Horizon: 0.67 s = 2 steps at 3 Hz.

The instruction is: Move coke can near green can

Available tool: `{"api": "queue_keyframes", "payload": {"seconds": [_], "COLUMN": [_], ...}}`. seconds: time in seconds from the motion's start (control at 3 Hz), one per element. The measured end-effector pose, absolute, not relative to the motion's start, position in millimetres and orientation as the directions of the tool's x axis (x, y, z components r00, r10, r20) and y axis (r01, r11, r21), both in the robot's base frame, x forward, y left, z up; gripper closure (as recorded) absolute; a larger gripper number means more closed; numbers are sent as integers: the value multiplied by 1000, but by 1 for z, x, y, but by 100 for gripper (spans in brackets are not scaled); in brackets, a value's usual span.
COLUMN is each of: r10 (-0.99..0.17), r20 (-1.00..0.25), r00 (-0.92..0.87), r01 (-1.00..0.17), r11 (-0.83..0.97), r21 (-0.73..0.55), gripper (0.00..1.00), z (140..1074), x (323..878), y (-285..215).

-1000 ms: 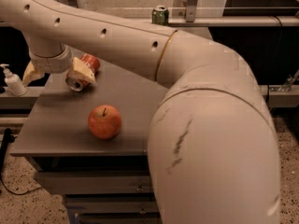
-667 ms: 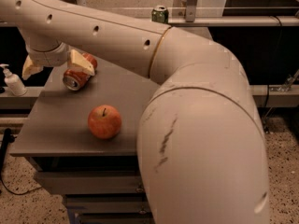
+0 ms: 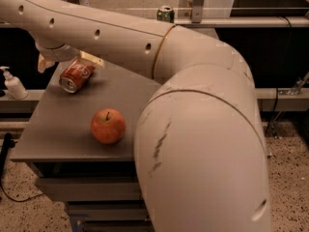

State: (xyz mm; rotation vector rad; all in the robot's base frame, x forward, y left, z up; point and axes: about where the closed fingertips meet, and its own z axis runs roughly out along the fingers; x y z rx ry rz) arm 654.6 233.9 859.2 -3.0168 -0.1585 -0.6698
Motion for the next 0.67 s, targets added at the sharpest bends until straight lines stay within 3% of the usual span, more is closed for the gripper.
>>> {"api": "queue_keyframes", "payload": {"seconds": [0.67], "r10": [7], "r20": [473], "r00": [881], "r01": [-11], "r11": [-999], "r21": [34], "gripper": [47], "z": [847], "x": [679], "y": [202]}}
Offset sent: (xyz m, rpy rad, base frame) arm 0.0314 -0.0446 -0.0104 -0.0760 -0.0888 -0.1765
